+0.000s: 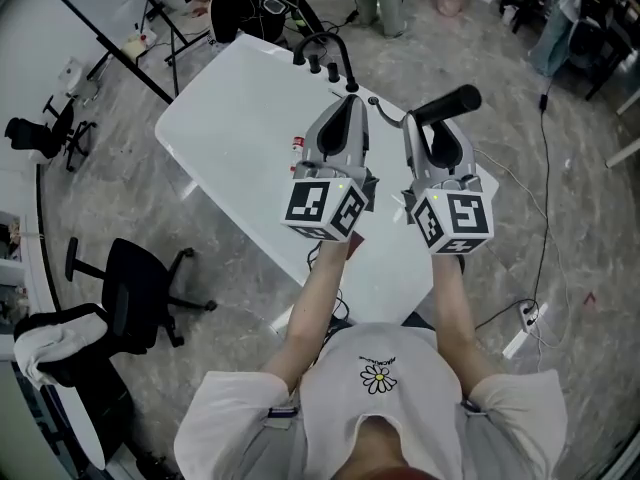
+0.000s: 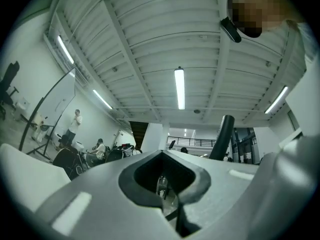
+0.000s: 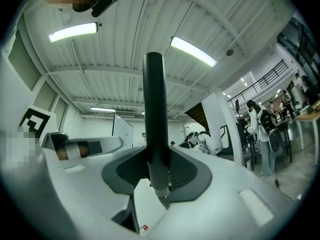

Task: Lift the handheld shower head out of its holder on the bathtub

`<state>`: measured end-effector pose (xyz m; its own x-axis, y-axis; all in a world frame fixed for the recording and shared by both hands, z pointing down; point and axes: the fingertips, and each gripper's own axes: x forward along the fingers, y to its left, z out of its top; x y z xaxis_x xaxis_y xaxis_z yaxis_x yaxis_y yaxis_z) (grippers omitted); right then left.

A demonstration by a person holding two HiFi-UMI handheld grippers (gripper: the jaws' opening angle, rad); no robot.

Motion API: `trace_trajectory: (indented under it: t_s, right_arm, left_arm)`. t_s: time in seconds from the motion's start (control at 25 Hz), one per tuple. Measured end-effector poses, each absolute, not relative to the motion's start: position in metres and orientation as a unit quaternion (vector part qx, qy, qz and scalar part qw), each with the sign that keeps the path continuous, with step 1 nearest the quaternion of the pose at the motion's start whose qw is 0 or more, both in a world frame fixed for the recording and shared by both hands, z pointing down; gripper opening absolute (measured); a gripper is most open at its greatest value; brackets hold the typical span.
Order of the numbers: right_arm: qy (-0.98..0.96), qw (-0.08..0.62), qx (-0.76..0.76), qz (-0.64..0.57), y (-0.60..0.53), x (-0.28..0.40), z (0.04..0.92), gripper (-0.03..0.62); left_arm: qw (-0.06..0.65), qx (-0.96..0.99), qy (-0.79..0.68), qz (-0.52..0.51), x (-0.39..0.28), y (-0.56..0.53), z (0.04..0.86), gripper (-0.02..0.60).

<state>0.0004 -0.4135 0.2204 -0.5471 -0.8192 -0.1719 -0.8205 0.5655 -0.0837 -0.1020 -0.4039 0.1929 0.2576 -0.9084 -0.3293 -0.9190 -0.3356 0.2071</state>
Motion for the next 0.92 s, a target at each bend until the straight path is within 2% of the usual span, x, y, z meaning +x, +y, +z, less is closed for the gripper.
trace_trajectory:
  t_s: [0.92]
  right_arm:
    - [0.875, 0.099, -0.474, 0.015, -0.407, 0.001, 0.213, 0.147]
  left_arm:
    - [0.041, -0.798, 0.584, 0.146, -0.098, -0.401, 0.199, 0.000]
